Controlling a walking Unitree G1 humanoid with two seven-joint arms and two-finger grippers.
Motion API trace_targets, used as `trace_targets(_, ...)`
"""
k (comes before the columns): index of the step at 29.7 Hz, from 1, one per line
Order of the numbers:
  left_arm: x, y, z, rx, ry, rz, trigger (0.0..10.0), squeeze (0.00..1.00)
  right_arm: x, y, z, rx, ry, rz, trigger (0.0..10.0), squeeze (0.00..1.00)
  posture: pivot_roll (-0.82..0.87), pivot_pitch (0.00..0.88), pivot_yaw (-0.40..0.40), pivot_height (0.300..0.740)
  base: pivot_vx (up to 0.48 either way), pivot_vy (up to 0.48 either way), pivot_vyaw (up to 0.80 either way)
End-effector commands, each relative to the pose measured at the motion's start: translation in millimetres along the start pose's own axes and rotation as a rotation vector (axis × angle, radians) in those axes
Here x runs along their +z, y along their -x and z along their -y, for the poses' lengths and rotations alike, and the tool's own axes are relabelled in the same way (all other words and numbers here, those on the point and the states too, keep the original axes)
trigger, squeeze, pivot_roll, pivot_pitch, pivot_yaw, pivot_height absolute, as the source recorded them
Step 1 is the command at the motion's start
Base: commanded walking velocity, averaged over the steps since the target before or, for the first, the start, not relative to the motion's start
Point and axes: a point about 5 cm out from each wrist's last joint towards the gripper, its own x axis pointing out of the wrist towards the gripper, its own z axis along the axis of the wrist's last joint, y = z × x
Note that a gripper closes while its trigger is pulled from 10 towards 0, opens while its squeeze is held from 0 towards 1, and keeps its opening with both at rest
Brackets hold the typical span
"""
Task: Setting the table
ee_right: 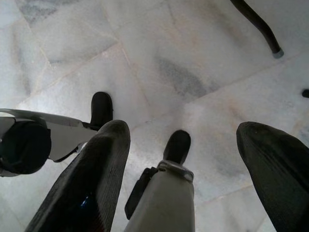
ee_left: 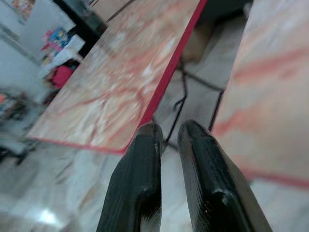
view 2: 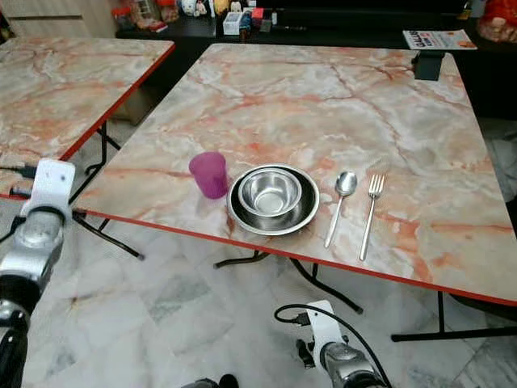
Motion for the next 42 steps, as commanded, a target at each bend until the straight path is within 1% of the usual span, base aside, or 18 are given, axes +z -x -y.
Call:
trace_targets(1,-24,7.8,-1.9,0.008,-0.079,-0.067,10.0,0.00,-4,-0.4,-2.6,0.006,-0.004,-0.010,10.0,0.00,-0.03,0.067,0.103,0.740,0.000,0.000,0.00)
trace_targets(4,-49,20.5,8.7,-0.019,-0.073,-0.146,10.0,0.00,-4,-0.5,-2.8,0.006,-0.001,-0.011,10.0,0.00,-0.03,0.059,0.103,0.740,0.000,0.000,0.00)
trace_targets(6,-64,30.1,19.9,-0.059,-0.044,-0.199,10.0,0.00,-4,-0.5,-2.8,0.005,0.001,-0.011,10.0,0.00,-0.03,0.059,0.103,0.740,0.000,0.000,0.00)
trace_targets(7,-77,39.3,31.6,-0.103,0.028,-0.261,10.0,0.00,-4,-0.5,-2.8,0.004,0.001,-0.011,10.0,0.00,-0.03,0.050,0.103,0.740,0.000,0.000,0.00)
trace_targets(10,-95,53.4,47.7,-0.150,0.174,-0.363,10.0,0.00,-4,-0.5,-2.8,0.003,0.002,-0.011,10.0,0.00,-0.03,0.050,0.103,0.740,0.000,0.000,0.00)
trace_targets(11,-100,57.9,52.1,-0.160,0.201,-0.388,10.0,0.00,-4,-0.5,-2.8,0.003,0.002,-0.011,10.0,0.00,-0.03,0.050,0.103,0.740,0.000,0.000,0.00)
trace_targets(12,-100,57.9,52.1,-0.160,0.201,-0.388,10.0,0.00,-4,-0.5,-2.8,0.003,0.002,-0.011,10.0,0.00,-0.03,0.050,0.103,0.740,0.000,0.000,0.00)
trace_targets(13,-105,62.6,56.4,-0.172,0.215,-0.414,10.0,0.00,-4,-0.5,-2.9,0.003,0.002,-0.011,10.0,0.00,-0.03,0.050,0.103,0.740,0.000,0.000,0.00)
trace_targets(16,-117,78.3,74.8,-0.231,0.276,-0.490,10.0,0.00,-4,-0.5,-3.0,0.004,0.003,-0.011,10.0,0.00,-0.05,0.037,0.096,0.740,0.000,0.000,0.00)
trace_targets(20,-119,95.8,106.5,-0.357,0.421,-0.553,10.0,0.00,-3,-0.4,-2.4,0.004,-0.007,0.003,10.0,0.00,-0.05,0.040,0.080,0.740,0.000,0.000,0.00)
trace_targets(23,-118,102.3,118.5,-0.403,0.435,-0.577,10.0,0.00,-2,-0.4,-1.7,-0.009,-0.033,0.013,10.0,0.00,-0.06,0.044,0.080,0.740,0.000,0.000,0.00)
trace_targets(26,-120,110.2,129.7,-0.434,0.425,-0.620,10.0,0.00,0,-0.3,0.1,-0.039,-0.058,0.041,10.0,0.00,-0.07,0.044,0.083,0.740,0.000,0.000,0.00)
trace_targets(29,-121,113.2,132.6,-0.450,0.422,-0.635,10.0,0.00,1,-0.2,0.3,-0.041,-0.078,0.056,10.0,0.00,-0.07,0.049,0.087,0.740,0.000,0.000,0.00)
trace_targets(33,-131,122.9,132.4,-0.470,0.419,-0.654,10.0,0.00,2,0.0,1.5,-0.050,-0.054,0.052,10.0,0.00,-0.08,0.054,0.085,0.740,0.000,0.000,0.00)
trace_targets(35,-146,137.8,131.1,-0.506,0.344,-0.676,10.0,0.00,3,0.0,2.4,-0.070,-0.046,0.059,10.0,0.00,-0.08,0.066,0.085,0.740,0.000,0.000,0.00)
trace_targets(37,-149,142.2,131.2,-0.512,0.336,-0.683,10.0,0.00,3,0.1,2.5,-0.074,-0.046,0.061,10.0,0.00,-0.08,0.066,0.085,0.740,0.000,0.000,0.00)
trace_targets(41,-171,167.2,128.0,-0.550,0.293,-0.730,10.0,0.00,4,0.1,3.3,-0.093,-0.049,0.068,10.0,0.00,-0.11,0.072,0.090,0.740,0.000,0.000,0.00)
trace_targets(42,-178,174.5,123.8,-0.549,0.307,-0.749,10.0,0.00,4,0.1,3.5,-0.098,-0.052,0.065,10.0,0.00,-0.11,0.071,0.091,0.740,0.000,0.000,0.00)
